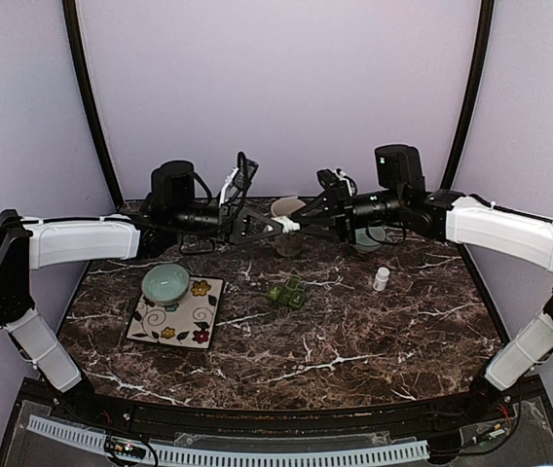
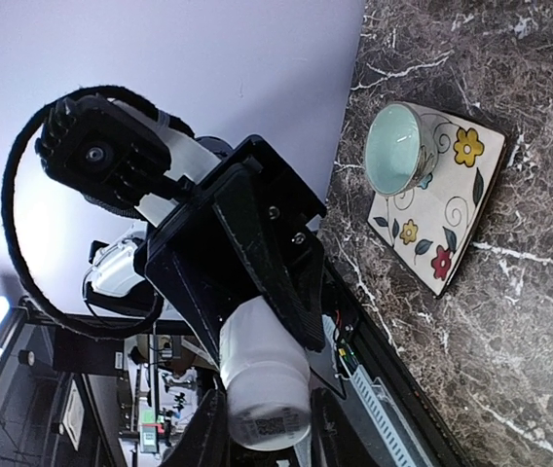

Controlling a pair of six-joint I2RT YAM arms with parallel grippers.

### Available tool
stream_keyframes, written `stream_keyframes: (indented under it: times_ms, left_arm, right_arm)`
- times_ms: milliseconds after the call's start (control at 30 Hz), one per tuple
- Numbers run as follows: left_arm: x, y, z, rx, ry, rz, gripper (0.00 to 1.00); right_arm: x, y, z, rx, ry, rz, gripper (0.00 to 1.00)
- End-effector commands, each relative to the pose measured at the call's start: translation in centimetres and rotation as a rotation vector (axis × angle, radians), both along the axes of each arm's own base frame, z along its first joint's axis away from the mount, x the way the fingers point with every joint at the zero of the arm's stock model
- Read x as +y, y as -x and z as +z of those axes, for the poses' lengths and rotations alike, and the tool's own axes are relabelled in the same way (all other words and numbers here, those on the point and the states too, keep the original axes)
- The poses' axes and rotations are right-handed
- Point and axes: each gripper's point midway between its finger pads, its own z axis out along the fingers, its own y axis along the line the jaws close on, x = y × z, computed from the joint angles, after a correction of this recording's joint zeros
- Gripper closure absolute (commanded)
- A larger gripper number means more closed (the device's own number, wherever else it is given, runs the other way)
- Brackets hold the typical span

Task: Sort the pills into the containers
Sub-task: Unscrew the lid of the pill bottle, then pour the pill into the compartment of the pill container.

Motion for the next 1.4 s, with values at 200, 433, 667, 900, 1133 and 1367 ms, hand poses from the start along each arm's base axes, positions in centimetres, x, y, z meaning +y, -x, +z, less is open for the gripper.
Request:
stream_keyframes:
  times_ms: [200,433,667,900,1133,1367]
  left_arm:
    - [-0.3,1.3,4.0,0.051,0.121,-0.092,1.0]
    - [-0.1,2.1,5.7,0.116,0.179,-0.151,1.0]
    - [0.3,2.9,7.1,0.143,0.206,-0.198,1.0]
    - [0.7,3.9,7.6,0.171,0.201,-0.246,1.0]
    - [0.8,4.1,7.8,0.175,0.201,-0.263,1.0]
    - [0.7,4.0,7.4,0.174,0.2,-0.258,1.0]
  right_arm:
    - [0.1,0.7,2.1,-0.466,0.007,0.121,1.0]
    - [-1.0,0.3,1.8,-0.766,0.097,0.141,1.0]
    - [-1.5,0.2,3.5,-0.936,0.111,0.146,1.0]
    - [-2.3,-0.1,3.9,-1.038,0.187,0.151,1.0]
    - [-2.0,0.2,3.5,-1.06,0.222,0.175,1.0]
    - [-2.3,0.4,4.1,-1.067,0.216,0.154,1.0]
